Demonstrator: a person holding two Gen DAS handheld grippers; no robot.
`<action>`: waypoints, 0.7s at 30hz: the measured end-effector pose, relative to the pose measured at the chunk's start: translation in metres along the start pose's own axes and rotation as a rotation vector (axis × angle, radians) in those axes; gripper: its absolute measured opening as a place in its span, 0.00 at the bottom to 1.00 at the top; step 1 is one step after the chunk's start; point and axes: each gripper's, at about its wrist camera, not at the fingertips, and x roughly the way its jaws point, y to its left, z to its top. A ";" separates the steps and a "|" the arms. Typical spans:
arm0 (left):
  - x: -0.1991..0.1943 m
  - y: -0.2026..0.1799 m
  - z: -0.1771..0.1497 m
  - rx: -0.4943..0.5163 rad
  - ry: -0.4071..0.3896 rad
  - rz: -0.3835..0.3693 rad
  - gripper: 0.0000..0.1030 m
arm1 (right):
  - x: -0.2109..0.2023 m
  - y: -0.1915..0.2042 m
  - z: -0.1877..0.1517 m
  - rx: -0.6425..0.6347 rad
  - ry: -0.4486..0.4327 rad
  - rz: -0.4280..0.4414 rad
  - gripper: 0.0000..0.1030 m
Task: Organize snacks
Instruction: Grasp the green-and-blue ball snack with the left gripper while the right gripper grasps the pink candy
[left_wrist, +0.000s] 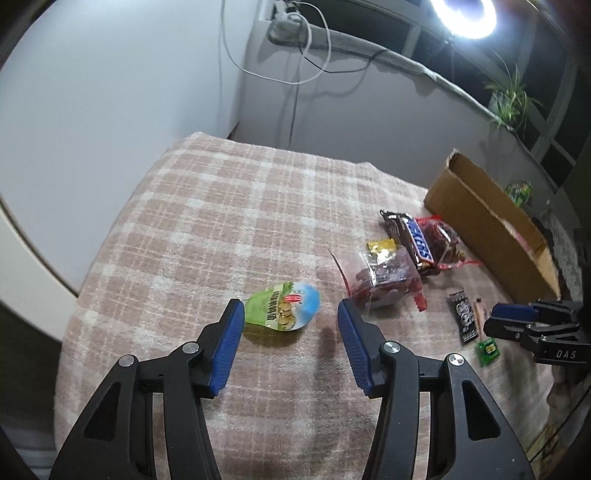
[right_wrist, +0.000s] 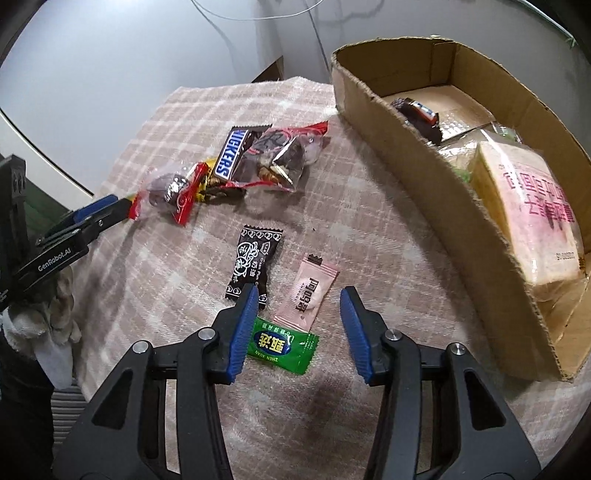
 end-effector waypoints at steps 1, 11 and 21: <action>0.002 -0.001 0.000 0.006 0.002 0.005 0.50 | 0.001 0.002 0.000 -0.011 -0.001 -0.011 0.47; 0.020 -0.002 0.002 0.017 0.010 0.014 0.50 | 0.003 0.013 -0.003 -0.112 -0.004 -0.093 0.33; 0.019 0.003 0.002 0.005 0.005 0.008 0.33 | 0.001 0.007 -0.003 -0.104 -0.002 -0.083 0.20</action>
